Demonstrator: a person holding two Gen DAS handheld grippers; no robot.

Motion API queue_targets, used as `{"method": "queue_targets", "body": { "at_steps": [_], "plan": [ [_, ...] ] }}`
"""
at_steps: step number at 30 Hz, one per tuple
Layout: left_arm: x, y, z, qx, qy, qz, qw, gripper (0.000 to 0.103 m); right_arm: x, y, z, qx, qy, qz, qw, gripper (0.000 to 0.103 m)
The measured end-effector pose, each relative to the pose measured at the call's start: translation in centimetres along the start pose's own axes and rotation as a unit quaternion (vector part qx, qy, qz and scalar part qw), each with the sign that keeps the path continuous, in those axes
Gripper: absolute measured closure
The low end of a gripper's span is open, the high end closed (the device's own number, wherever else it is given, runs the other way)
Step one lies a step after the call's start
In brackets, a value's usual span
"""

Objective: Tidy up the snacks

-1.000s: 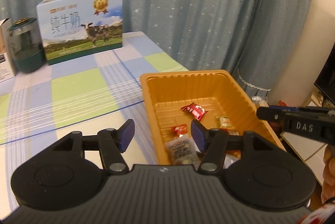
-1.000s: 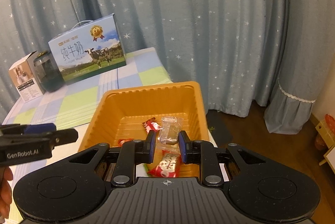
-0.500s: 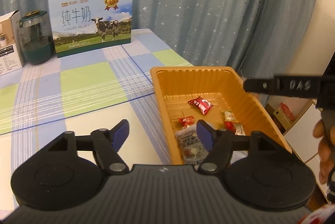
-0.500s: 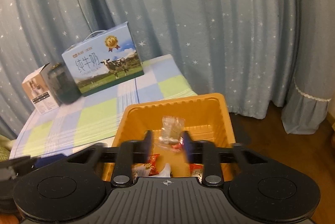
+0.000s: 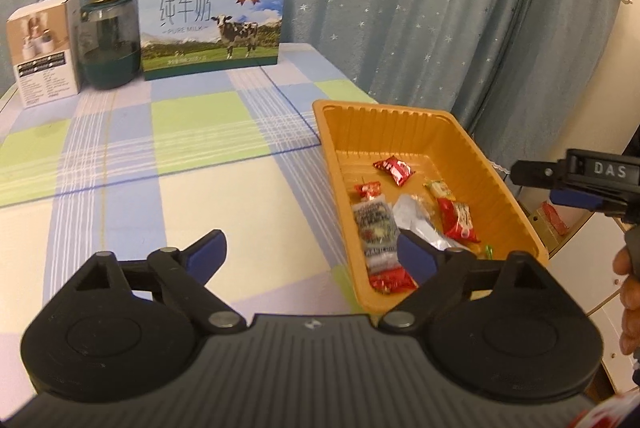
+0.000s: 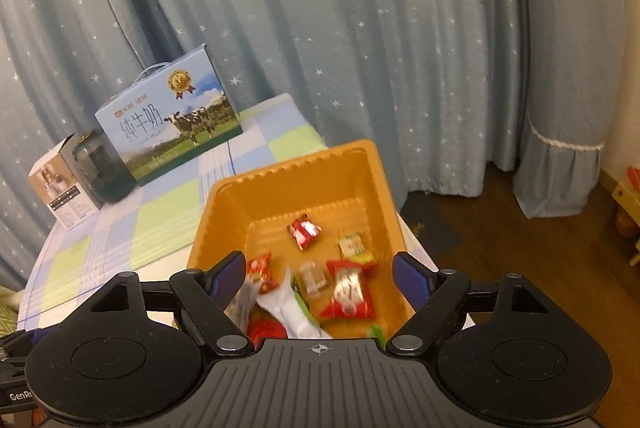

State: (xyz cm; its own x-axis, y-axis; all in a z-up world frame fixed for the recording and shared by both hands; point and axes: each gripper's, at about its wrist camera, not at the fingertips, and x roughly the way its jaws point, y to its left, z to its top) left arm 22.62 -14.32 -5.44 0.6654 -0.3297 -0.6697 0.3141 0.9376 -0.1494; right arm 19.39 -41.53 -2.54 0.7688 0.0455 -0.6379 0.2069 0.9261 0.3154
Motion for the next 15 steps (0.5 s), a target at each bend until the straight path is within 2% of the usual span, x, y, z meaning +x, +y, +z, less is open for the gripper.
{"method": "queue_targets", "body": {
  "at_steps": [11, 15],
  "plan": [
    [-5.0, -1.5, -1.1, 0.016, -0.008, 0.014, 0.9997, 0.0, -5.7, 0.7, -2.6, 0.011, 0.022, -0.015, 1.0, 0.023],
    [-6.8, -2.1, -1.4, 0.014, -0.009, 0.016, 0.9997, 0.0, -7.6, 1.3, -3.3, 0.01, 0.024, -0.009, 1.0, 0.023]
  ]
}}
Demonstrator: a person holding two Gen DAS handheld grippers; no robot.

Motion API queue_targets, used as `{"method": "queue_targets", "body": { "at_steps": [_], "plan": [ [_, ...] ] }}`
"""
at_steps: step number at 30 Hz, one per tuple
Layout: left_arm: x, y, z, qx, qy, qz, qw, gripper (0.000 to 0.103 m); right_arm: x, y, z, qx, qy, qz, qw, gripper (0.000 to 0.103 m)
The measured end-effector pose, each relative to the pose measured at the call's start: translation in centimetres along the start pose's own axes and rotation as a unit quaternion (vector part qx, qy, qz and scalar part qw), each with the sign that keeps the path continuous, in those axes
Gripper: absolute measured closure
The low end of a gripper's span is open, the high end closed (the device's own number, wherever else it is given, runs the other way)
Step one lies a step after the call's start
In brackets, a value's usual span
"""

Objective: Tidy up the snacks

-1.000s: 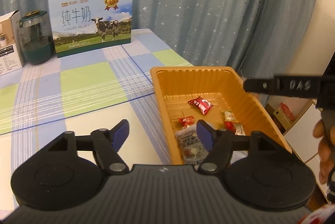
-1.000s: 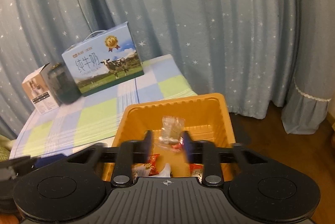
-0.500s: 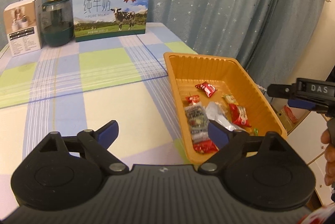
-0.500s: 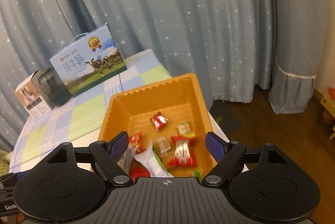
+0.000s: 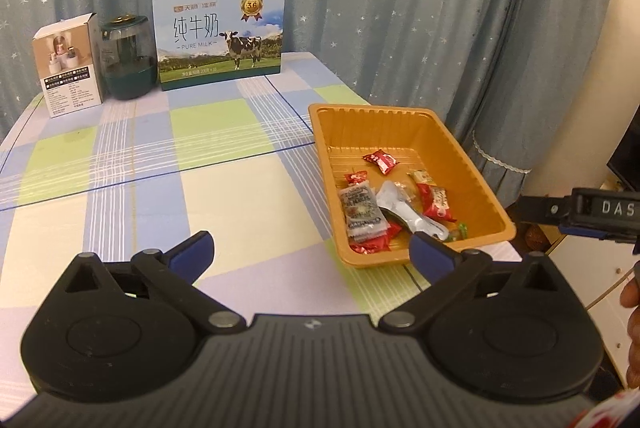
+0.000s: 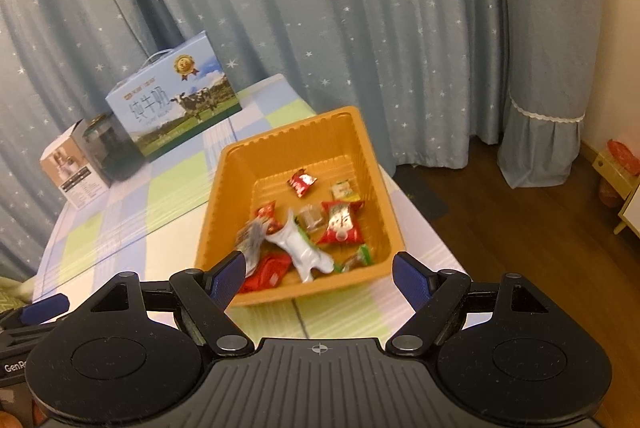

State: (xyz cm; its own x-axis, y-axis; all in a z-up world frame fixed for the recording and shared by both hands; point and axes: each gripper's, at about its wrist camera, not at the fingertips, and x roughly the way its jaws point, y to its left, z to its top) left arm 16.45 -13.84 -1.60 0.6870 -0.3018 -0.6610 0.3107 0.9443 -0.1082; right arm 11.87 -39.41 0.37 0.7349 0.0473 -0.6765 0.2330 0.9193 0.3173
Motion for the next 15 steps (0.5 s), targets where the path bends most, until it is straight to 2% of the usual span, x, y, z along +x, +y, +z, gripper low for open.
{"method": "queue_targets", "body": {
  "at_steps": [7, 15],
  "plan": [
    [-2.8, -0.4, -0.9, -0.005, -0.004, 0.007, 1.0, 0.0, -3.0, 1.0, -1.3, -0.01, 0.004, 0.004, 1.0, 0.023],
    [-5.3, 0.2, -2.1, -0.021, 0.01, 0.02, 0.9995, 0.0, -5.4, 2.0, -2.5, -0.027, 0.009, 0.003, 1.0, 0.023]
  ]
}}
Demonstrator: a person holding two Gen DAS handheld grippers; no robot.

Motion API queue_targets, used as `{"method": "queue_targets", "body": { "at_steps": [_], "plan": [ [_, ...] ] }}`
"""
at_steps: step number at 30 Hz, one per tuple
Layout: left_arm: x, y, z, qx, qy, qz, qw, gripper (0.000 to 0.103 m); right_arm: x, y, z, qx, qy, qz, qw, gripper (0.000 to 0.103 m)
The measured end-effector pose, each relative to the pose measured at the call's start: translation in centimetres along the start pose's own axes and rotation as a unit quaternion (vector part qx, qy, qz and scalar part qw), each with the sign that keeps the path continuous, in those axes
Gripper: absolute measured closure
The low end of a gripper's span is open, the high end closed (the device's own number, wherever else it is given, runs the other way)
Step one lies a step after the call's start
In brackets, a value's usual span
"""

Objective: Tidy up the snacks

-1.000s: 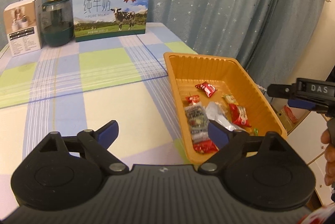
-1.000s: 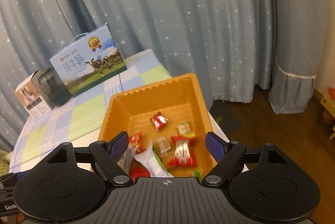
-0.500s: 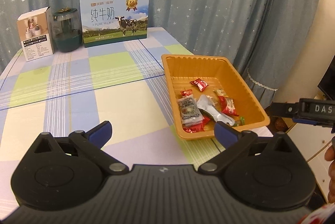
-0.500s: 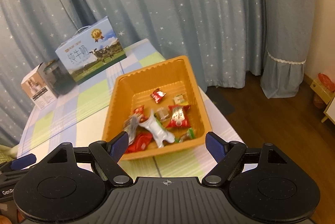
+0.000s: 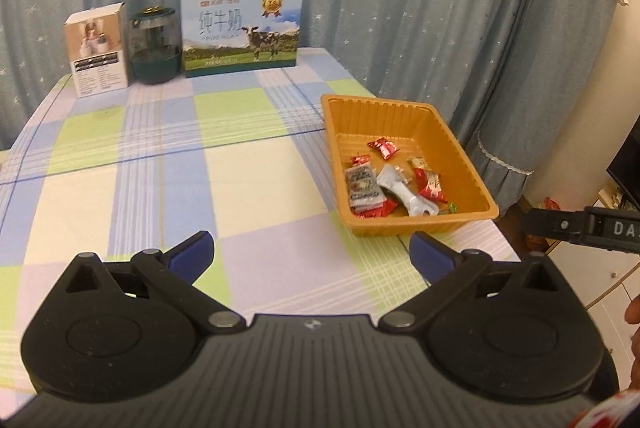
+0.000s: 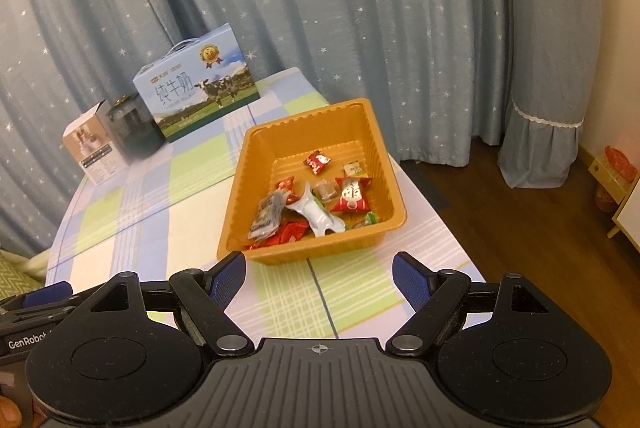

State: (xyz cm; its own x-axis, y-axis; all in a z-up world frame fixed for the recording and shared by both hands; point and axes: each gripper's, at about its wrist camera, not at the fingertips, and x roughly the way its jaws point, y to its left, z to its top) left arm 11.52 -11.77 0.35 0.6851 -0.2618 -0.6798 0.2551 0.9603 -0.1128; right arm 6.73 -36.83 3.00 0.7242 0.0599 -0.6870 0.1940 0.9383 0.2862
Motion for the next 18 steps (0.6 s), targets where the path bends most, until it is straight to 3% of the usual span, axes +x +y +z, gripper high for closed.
{"method": "queue_targets", "body": {
  "at_steps": [18],
  "plan": [
    [-5.1, 1.3, -2.5, -0.019, 0.003, 0.022, 0.9996, 0.0, -4.0, 3.1, -3.0, -0.062, 0.014, -0.024, 0.998, 0.023]
  ]
}}
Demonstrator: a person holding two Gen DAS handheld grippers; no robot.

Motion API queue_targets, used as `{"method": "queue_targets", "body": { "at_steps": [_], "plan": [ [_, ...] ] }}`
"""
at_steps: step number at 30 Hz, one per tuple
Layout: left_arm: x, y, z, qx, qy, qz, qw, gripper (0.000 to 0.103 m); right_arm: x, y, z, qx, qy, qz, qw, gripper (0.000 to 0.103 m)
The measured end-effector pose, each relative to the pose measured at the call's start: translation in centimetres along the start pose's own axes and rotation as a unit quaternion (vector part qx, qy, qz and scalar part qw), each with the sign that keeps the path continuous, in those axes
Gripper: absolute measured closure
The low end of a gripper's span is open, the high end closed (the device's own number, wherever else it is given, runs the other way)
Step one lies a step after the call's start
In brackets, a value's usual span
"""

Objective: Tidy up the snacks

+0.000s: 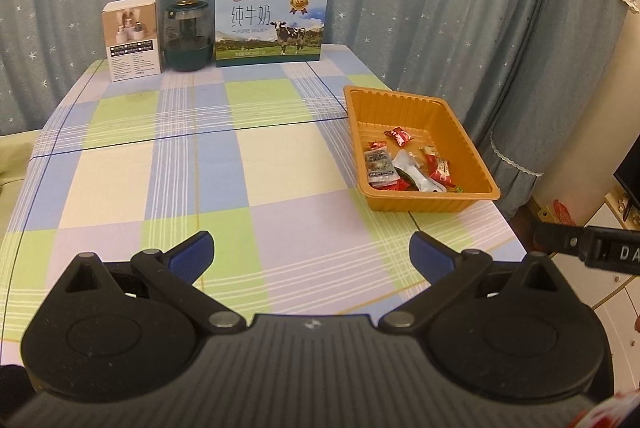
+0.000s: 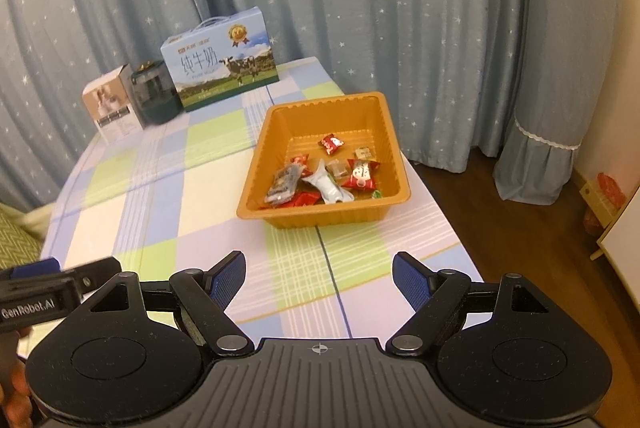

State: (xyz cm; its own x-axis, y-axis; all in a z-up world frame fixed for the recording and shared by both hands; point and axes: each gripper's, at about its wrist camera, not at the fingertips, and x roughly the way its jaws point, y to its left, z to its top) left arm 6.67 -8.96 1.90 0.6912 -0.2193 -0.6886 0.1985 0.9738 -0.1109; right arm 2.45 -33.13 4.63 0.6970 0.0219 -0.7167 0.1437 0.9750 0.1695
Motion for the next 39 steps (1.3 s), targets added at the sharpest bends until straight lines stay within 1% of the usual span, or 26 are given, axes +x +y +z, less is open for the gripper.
{"method": "queue_targets", "body": {
  "at_steps": [8, 14, 20, 39],
  "plan": [
    [-1.7, -0.7, -0.6, 0.012, 0.004, 0.01, 0.9999, 0.0, -1.1, 0.3, -0.7, 0.005, -0.001, 0.0, 1.0, 0.023],
    [-2.6, -1.5, -0.4, 0.017, -0.003, 0.013, 0.9998, 0.0, -2.0, 0.8, -1.1, 0.002, -0.004, 0.002, 1.0, 0.023],
    [-2.8, -1.6, -0.4, 0.017, -0.005, 0.013, 0.9997, 0.0, -2.7, 1.0, -1.5, 0.003, -0.003, 0.004, 1.0, 0.023],
    [-2.6, -1.6, -0.3, 0.023, -0.007, 0.009, 0.9997, 0.0, -2.5, 1.6, -1.4, 0.0, -0.003, 0.006, 1.0, 0.023]
  ]
}}
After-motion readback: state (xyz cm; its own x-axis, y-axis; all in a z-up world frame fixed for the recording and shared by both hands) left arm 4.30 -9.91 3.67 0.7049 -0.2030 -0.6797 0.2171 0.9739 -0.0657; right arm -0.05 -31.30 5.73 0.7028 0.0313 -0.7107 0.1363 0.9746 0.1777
